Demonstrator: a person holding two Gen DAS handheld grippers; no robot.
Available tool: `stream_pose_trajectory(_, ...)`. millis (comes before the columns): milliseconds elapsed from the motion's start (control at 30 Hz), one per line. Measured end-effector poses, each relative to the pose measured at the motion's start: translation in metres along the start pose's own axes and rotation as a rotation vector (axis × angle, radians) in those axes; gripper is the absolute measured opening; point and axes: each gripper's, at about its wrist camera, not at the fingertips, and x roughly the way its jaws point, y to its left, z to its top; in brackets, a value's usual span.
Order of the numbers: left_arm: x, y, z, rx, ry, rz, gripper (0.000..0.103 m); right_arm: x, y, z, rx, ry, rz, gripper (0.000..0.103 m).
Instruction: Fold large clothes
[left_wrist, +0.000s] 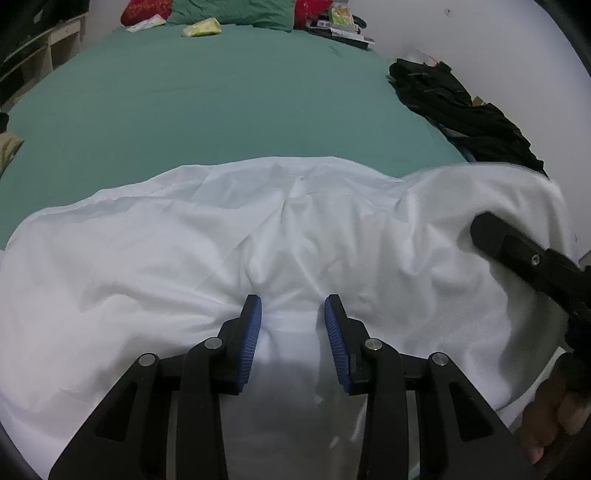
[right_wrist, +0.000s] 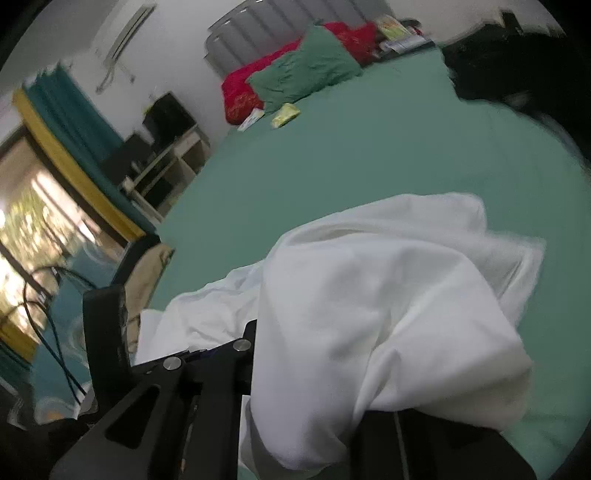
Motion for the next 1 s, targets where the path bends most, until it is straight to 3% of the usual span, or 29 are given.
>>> stream_pose_trajectory(100,-0.018,0.015,0.006,-0.007,0.009,-0.079,0.038,0.003,0.031,0.010,-0.087,0.005,-0.044,0.015)
stream_pose_trajectory(233,-0.066,0.054,0.006,0.008,-0.081,-0.103,0.038,0.014,0.073,0.016,-0.206,0.030,-0.103,0.015)
stream_pose_trajectory(533,-0.133,0.194,-0.023,-0.091,-0.153,0.010,0.038,0.062,0.157,-0.002,-0.402,0.119,-0.150,0.015)
stream_pose_trajectory(733,-0.152,0.275,-0.049,-0.299,-0.188,0.027,0.038,0.115,0.204,-0.038,-0.524,0.302,-0.116,0.021)
stream_pose_trajectory(833,-0.155,0.292,-0.053,-0.365,-0.206,0.009,0.038,0.135,0.220,-0.058,-0.571,0.400,-0.060,0.044)
stream_pose_trajectory(900,-0.156,0.293,-0.051,-0.362,-0.211,-0.001,0.038,0.140,0.232,-0.071,-0.600,0.445,0.026,0.068)
stream_pose_trajectory(1000,-0.154,0.288,-0.049,-0.352,-0.211,-0.017,0.038,0.141,0.250,-0.095,-0.699,0.491,0.111,0.091)
